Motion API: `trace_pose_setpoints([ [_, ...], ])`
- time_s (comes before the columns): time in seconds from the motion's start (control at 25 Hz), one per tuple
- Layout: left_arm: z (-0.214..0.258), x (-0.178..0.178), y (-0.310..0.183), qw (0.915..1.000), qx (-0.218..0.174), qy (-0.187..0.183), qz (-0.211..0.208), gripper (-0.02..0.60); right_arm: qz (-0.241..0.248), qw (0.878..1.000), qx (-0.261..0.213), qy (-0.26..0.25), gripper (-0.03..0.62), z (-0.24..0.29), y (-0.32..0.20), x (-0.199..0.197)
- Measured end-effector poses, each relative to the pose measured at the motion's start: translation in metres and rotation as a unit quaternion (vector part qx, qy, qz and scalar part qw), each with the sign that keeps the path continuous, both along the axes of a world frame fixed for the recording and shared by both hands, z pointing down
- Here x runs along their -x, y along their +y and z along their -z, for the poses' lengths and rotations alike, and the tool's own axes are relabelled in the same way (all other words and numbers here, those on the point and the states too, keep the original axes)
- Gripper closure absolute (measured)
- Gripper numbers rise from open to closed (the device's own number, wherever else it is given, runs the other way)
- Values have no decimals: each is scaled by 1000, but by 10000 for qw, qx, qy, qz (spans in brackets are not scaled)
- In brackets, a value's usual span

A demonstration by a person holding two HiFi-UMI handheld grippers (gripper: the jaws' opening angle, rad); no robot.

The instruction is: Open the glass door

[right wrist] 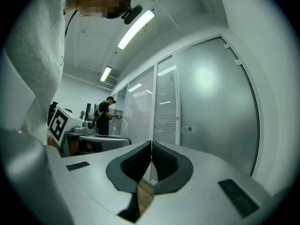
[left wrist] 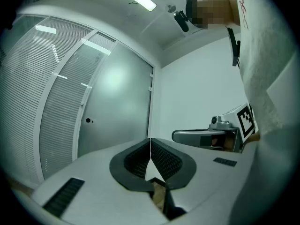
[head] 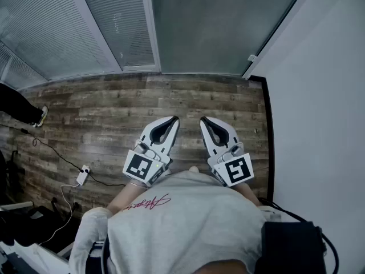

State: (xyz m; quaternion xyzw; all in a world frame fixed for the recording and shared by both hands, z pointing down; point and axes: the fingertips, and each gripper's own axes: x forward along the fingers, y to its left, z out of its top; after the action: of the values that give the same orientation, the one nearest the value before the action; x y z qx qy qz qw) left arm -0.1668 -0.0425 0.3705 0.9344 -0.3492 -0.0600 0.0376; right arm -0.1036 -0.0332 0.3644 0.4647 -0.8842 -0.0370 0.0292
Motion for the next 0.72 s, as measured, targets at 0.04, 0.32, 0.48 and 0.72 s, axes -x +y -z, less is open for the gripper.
trace_pose_setpoints([
  [0.04,0,0,-1,10000,2,2,8,565,11,10000,6,-19,572,1,0,0],
  [0.32,-2,1,0,10000,36,3,59,565,35,10000,-15,-41,572,2,3,0],
  [0.48,-1,5,-2,9999,59,0,140,565,65,10000,36,-49,572,1,2,2],
  [0.72,-3,24,0,9998,62,28,209,565,310,9981,344,-399,572,-6,1,21],
])
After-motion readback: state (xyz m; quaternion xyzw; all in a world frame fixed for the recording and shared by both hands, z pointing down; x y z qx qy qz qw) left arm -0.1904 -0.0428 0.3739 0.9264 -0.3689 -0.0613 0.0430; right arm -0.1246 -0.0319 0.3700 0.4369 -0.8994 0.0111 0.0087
